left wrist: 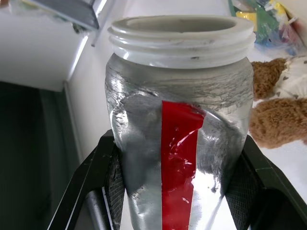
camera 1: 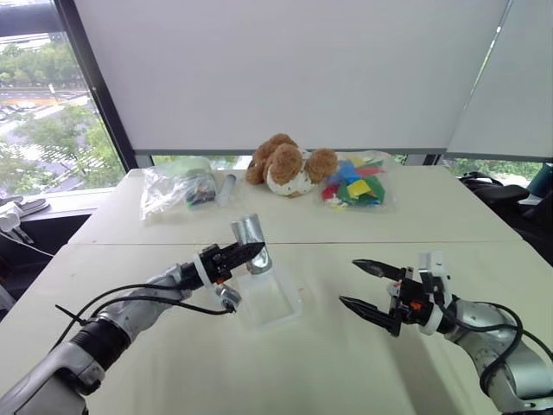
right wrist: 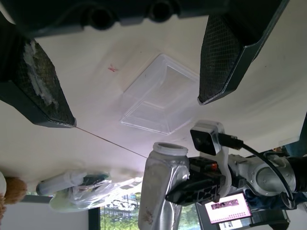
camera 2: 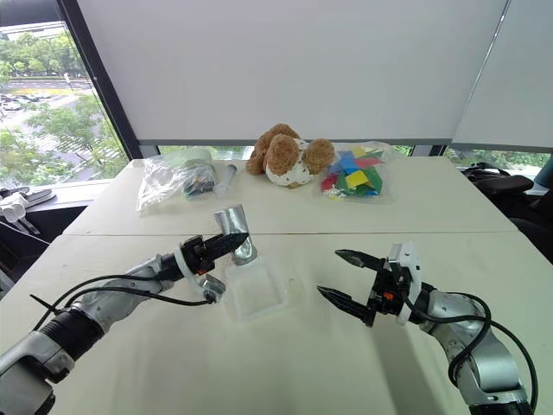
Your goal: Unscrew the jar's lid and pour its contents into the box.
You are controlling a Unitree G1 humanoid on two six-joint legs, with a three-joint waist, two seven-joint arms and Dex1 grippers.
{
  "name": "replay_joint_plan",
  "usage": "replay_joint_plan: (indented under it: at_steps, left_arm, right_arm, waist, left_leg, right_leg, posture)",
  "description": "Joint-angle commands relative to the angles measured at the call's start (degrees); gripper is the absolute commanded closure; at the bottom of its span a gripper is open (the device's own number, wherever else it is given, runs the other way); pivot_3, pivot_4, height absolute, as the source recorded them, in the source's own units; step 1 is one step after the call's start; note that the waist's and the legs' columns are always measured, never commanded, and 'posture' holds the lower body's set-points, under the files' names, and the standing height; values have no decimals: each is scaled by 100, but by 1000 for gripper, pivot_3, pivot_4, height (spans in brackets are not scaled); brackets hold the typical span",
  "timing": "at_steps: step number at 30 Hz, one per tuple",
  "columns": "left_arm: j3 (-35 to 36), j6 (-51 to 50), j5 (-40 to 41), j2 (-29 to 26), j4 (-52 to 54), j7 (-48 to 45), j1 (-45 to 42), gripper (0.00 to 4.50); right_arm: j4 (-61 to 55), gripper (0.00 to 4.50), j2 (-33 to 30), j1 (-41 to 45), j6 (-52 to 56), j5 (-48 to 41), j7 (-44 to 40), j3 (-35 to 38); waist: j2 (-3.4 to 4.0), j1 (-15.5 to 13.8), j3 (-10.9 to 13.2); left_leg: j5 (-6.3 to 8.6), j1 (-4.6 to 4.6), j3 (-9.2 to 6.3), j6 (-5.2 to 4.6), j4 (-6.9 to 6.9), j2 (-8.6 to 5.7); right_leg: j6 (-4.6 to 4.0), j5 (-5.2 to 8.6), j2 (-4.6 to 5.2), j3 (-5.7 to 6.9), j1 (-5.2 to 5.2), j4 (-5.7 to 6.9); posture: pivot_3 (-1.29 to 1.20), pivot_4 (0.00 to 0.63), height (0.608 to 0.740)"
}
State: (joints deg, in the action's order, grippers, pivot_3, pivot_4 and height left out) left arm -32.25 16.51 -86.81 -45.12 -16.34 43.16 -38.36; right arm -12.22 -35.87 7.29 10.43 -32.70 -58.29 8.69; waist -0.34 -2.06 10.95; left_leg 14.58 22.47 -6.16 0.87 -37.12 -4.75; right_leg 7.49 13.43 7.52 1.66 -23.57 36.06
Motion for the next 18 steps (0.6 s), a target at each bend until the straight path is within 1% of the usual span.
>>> replay_joint_plan:
  at_steps: [1,3,4,5,6,7,8,9,10,11,12,14,16,17,18]
  left_arm:
    - [465,1341,2258,-101,33,-967,233,2422]
    - [738,1677,3237,-145,106,-1561,426,2422]
    - [821,1869,4606,-73,11,-2505,529,2422]
    - [881,2104,5768,-68,-25,-3231,636,2422]
    - [1067,1882,7098,15,83,-4161,864,2422]
    - [1207,1690,7948,66,178,-4790,1018,2422]
    - [1360,1471,8603,99,317,-5298,1167,2422]
    - [1543,1031,9480,77,578,-6004,1434,2422]
    - [1684,731,10037,65,758,-6501,1602,2422]
    - [1872,98,10724,49,999,-6978,1817,2422]
    - [2033,-332,11214,32,1164,-7387,2001,2422]
    - [2261,-918,11758,20,1325,-8028,2271,2422]
    - [2441,-1353,11974,88,1414,-8346,2364,2422]
    - [2583,-1809,12300,160,1431,-8432,2341,2422]
    - [2699,-2075,12459,223,1437,-8503,2315,2422]
  right_arm:
    - [-151,68,11,44,-31,-78,-5,81]
    - [-138,68,6,41,-28,-85,-11,86]
    - [-129,68,2,39,-25,-88,-18,88]
    - [-121,68,0,38,-22,-91,-21,88]
    - [-105,68,1,43,-21,-90,-27,84]
    - [-95,68,2,46,-21,-90,-30,81]
    - [-78,68,4,52,-25,-86,-37,74]
    - [-66,68,12,60,-28,-79,-39,59]
    - [-48,68,16,72,-31,-75,-44,48]
    - [-35,68,21,85,-30,-72,-47,37]
    - [-16,68,24,105,-33,-67,-54,27]
    - [16,68,31,153,-40,-62,-68,13]
    - [36,68,47,204,-67,-66,-78,13]
    - [43,68,67,248,-117,-76,-100,16]
    - [43,68,80,283,-148,-82,-116,17]
  waist:
    - [1,8,0]
    - [1,10,-1]
    - [1,7,-1]
    - [1,1,-1]
    - [1,0,-1]
    - [3,2,-2]
    - [3,7,-2]
    - [3,19,-2]
    - [4,47,-2]
    - [4,74,-2]
    - [4,111,-2]
    - [4,144,-2]
    - [4,148,-2]
    - [4,148,-2]
    - [4,145,-2]
  left_leg:
    - [0,0,0,0,1,0]
    - [0,1,1,1,2,-1]
    - [0,1,1,1,2,-1]
    - [0,1,1,1,1,-2]
    - [0,1,1,1,-2,-2]
    - [0,2,-1,1,-5,-2]
    - [0,1,0,1,-6,-2]
    - [0,1,-1,1,-9,-2]
    - [0,2,-1,1,-10,-2]
    - [0,-1,-2,0,-9,-2]
    - [0,0,-2,0,-8,-1]
    - [0,-2,-8,0,-7,-2]
    - [-1,-3,-7,-1,-7,-2]
    - [-1,-3,-7,-1,-7,-1]
    - [-1,-3,-7,-1,-8,-1]
  right_leg:
    - [-1,0,2,0,-1,0]
    - [-2,-1,8,0,-4,0]
    - [-2,-1,8,0,-4,-1]
    - [-2,-1,9,0,-3,0]
    - [-4,-1,11,0,-2,-1]
    - [-5,-2,12,0,-1,-1]
    - [-6,-2,13,0,3,-3]
    - [-7,-2,13,0,3,-4]
    - [-8,-2,13,0,3,-4]
    - [-9,-2,13,-1,5,-4]
    - [-9,-2,12,-1,5,-4]
    - [-9,-1,10,0,8,-3]
    - [-9,-1,6,0,8,-3]
    - [-10,-1,4,0,9,-3]
    - [-10,-1,4,0,9,-3]
  posture:
    - [0,150,740]
    - [0,150,740]
    - [0,150,740]
    - [0,150,740]
    - [0,150,740]
    - [0,150,740]
    - [0,150,740]
    - [0,150,740]
    - [0,150,740]
    - [0,150,740]
    - [0,150,740]
    - [0,150,740]
    - [0,150,740]
    - [0,150,740]
    - [0,150,740]
